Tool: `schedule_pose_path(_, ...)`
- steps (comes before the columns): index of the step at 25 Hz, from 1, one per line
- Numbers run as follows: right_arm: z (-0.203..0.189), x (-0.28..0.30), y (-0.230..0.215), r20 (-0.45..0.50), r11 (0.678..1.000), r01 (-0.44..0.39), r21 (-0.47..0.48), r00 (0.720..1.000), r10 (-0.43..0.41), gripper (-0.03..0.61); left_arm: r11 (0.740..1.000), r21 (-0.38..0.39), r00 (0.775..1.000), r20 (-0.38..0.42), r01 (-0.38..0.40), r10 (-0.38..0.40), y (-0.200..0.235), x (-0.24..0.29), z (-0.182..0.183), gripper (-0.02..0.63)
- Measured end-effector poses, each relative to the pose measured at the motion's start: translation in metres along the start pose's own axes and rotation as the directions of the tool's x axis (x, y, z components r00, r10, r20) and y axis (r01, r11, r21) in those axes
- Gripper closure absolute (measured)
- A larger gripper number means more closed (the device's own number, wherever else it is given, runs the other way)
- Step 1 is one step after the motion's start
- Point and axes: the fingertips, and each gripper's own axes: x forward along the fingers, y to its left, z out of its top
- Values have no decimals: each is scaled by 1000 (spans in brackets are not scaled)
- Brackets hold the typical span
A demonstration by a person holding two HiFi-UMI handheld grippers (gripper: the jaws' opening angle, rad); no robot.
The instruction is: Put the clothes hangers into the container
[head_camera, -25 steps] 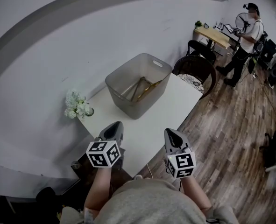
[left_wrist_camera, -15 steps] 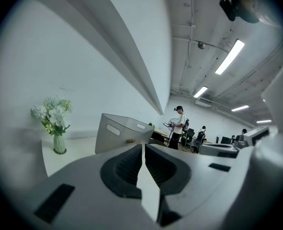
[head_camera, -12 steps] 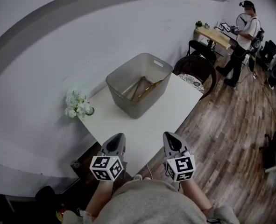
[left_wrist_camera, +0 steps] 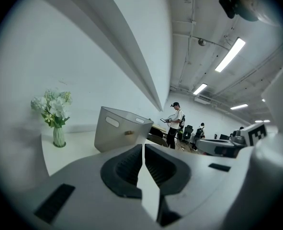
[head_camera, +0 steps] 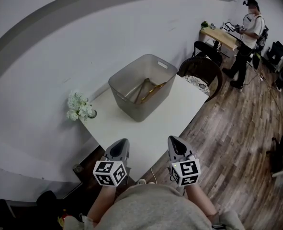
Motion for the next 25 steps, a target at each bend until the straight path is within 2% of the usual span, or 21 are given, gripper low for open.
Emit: schedule_pose_path(25,4,9,-3,11,1000,13,5,1000,-13,577,1000,-13,1000,2,14,-14,5,15,11,596)
